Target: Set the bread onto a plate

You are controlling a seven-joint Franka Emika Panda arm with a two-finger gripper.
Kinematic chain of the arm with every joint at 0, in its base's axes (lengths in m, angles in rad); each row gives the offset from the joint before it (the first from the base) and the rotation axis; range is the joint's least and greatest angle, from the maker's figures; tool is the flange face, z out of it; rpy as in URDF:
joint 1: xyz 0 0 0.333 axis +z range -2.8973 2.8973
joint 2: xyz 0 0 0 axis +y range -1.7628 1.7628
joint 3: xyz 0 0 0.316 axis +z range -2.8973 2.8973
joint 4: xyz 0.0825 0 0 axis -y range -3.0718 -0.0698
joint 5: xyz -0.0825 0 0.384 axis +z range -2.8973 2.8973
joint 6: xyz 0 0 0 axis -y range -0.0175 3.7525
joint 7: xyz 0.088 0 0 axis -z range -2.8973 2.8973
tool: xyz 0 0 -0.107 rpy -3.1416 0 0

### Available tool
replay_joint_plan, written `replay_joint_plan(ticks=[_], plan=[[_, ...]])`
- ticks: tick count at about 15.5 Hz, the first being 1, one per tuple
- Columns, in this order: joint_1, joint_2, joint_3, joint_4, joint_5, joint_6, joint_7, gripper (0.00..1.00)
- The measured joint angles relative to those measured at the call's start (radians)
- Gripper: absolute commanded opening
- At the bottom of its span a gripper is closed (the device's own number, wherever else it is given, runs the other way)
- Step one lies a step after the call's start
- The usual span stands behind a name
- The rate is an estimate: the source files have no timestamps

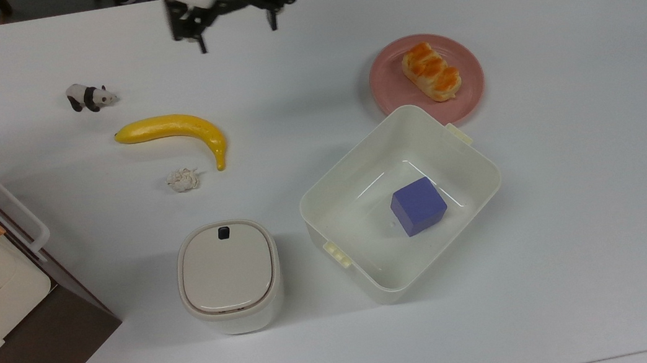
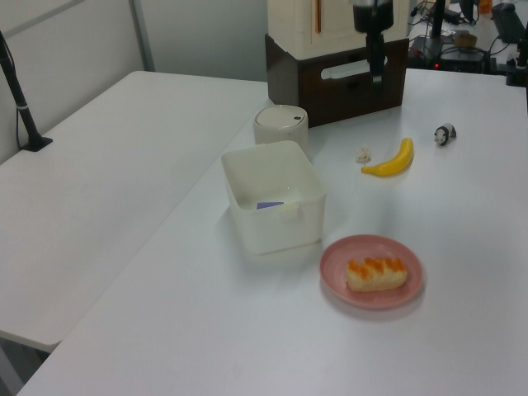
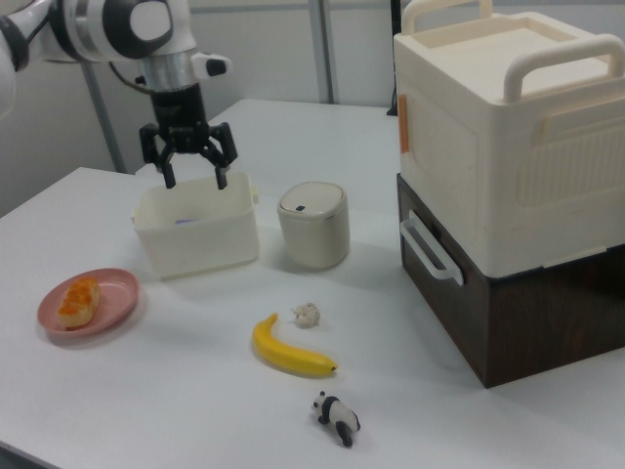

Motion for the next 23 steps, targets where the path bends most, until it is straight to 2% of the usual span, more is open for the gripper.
replay_joint_plan(ticks=[4,9,13,17,23], plan=[[-0.055,0.003,-0.038,0.079,0.048,0.000,0.031,1.00],[-0.077,0.017,-0.052,0.138,0.054,0.020,0.075,1.00],[-0.077,0.035,-0.057,0.150,0.056,0.050,0.114,1.00],[-0.077,0.041,-0.064,0.152,0.065,0.049,0.213,1.00],[-0.077,0.041,-0.065,0.159,0.065,0.039,0.232,1.00]])
